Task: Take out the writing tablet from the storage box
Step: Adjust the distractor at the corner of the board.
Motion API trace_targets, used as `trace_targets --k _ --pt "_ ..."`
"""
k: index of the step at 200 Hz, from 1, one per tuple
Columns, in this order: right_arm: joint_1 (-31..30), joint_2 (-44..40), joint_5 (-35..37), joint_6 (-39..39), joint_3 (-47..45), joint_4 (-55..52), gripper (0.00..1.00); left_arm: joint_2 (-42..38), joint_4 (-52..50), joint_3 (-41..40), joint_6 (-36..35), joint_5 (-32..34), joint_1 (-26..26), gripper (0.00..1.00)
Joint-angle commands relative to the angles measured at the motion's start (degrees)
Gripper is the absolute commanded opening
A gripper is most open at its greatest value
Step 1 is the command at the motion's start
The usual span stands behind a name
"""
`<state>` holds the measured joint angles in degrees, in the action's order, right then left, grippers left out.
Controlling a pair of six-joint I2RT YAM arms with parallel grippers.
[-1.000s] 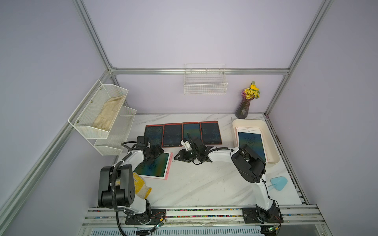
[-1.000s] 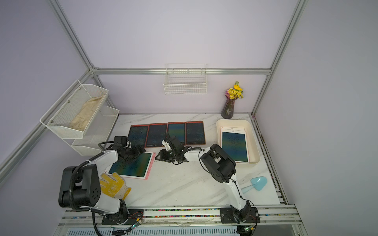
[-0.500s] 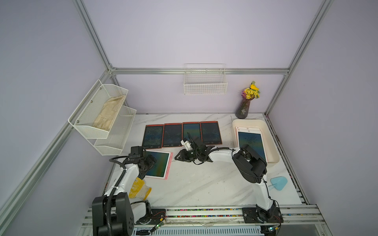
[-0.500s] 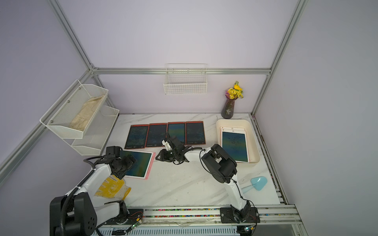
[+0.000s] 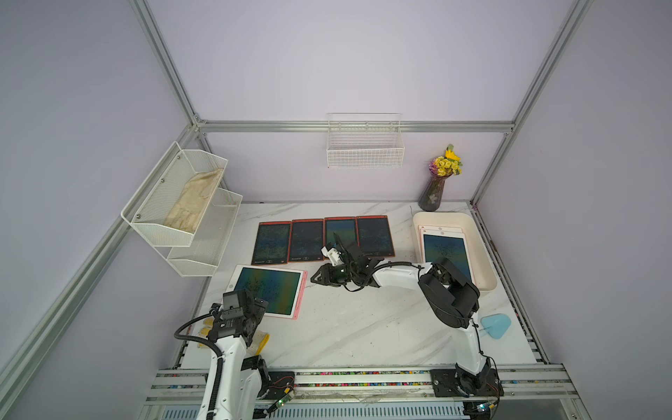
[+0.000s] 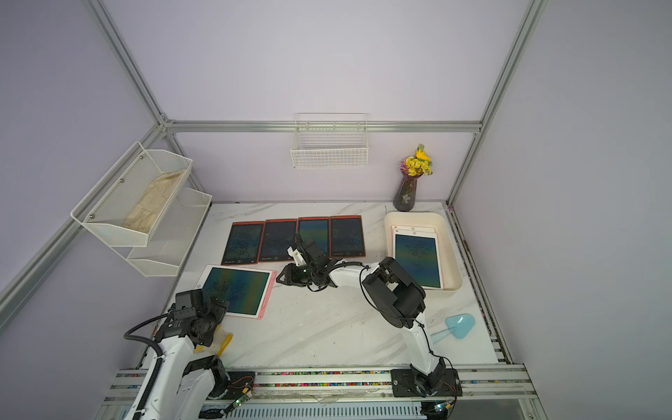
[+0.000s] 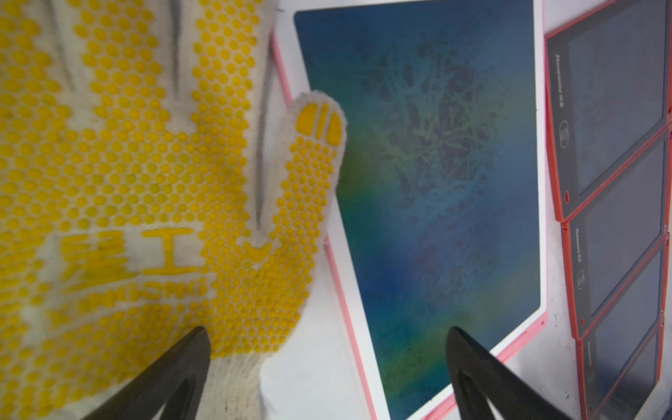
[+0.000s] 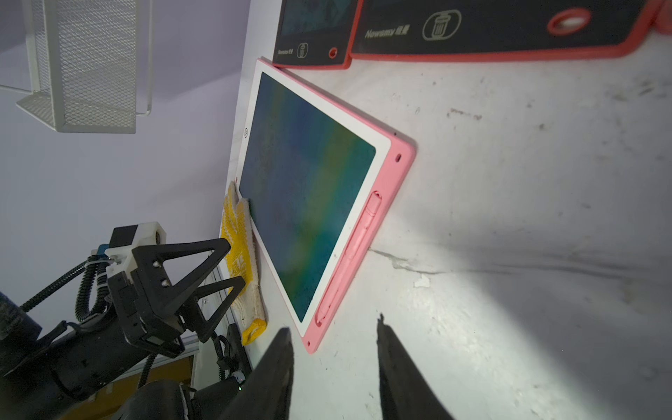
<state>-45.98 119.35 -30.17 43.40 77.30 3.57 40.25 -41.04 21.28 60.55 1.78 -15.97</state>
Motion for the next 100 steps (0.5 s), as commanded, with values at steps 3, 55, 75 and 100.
trace_targets --k 3,55,75,100 --pt "-0.1 -2.4 0.9 -0.7 0.5 -1.2 0.41 -2.8 -2.1 -5.1 3.7 -0.7 -3.3 1.00" --pt "-0.1 -2.9 0.8 -0.4 1.3 -1.5 0.41 -3.5 -4.5 -8.6 -0.4 -6.0 -15.0 1.00" --pt "-0.1 -2.5 0.6 -0.6 1.9 -1.6 0.41 -5.0 -4.8 -10.3 -1.2 -9.1 -20.1 1.00" --pt "-0.2 -1.8 0.1 -0.6 2.6 -1.5 0.41 -7.1 -8.2 -10.3 -3.2 -9.5 -25.7 1.00"
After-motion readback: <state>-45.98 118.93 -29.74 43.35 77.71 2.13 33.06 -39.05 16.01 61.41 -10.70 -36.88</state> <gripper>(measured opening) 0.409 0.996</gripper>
